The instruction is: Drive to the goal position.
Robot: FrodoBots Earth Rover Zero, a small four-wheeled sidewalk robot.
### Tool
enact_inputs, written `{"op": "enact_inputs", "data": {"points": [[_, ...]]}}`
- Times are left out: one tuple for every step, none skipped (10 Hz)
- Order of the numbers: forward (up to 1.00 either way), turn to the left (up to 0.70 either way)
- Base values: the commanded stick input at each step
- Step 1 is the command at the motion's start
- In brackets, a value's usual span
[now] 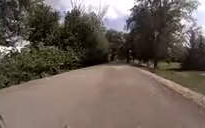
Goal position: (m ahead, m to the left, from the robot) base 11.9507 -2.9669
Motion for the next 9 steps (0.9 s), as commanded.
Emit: {"op": "enact_inputs", "data": {"points": [[0.70,0.00],[0.70,0.00],[0.70,0.00],[0.70,0.00],[0.70,0.00],[0.70,0.00],[0.70,0.00],[0.70,0.00],[0.70,0.00]]}}
